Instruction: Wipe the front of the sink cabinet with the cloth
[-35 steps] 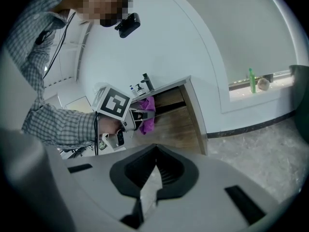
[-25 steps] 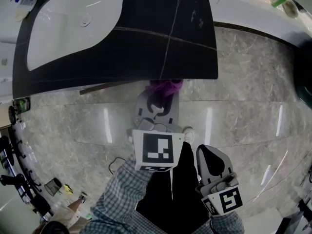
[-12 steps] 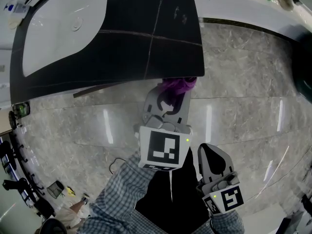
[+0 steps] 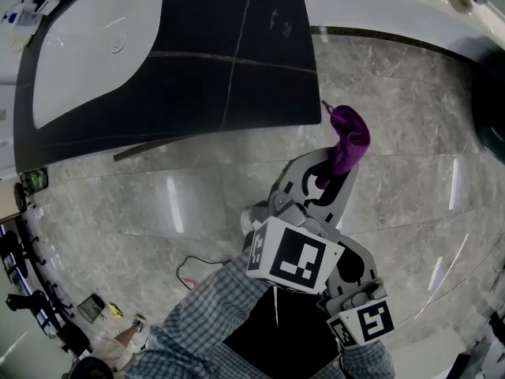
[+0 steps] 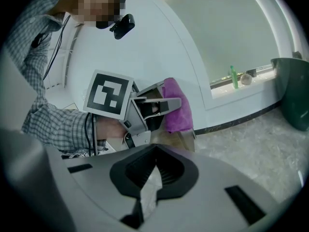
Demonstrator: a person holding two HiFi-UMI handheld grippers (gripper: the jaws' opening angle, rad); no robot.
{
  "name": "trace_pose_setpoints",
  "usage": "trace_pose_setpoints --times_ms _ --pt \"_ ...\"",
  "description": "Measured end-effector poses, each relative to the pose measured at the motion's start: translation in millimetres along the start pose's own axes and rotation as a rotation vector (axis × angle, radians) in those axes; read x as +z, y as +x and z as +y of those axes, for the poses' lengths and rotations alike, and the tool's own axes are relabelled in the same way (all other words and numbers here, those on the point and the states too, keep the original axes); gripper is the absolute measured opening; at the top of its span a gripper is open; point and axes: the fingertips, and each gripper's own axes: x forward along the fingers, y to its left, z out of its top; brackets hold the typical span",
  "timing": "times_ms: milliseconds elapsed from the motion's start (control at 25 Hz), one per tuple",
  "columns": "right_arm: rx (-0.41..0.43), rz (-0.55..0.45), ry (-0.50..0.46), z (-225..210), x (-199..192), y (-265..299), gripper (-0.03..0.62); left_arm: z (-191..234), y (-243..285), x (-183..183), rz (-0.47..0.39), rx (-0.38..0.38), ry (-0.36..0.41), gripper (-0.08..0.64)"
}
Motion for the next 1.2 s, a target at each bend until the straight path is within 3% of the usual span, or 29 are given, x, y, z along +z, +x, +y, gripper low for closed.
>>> trace_pose_setpoints --times_ms 120,560,760,1200 --pt "-0.007 -0.003 0.003 -4.0 -0.9 -0.7 0.016 4.1 9.2 -10.5 0.01 0.005 -0.009 0.054" --pt "0.003 0.01 0.004 -2.2 -7.2 3.9 0.017 85.4 -7.6 -41.9 0.02 0.219 -0.164 0.054" --pt "0.015 0.023 0.001 5.5 -6.6 9.2 0.017 90.9 -17.9 -42.8 -0.002 0.234 -0.177 0.054" --pt "0.057 0.044 -0.027 25.8 -4.8 18.8 0.017 125.2 -60.3 -65.9 0.0 0.362 -0.223 0.054"
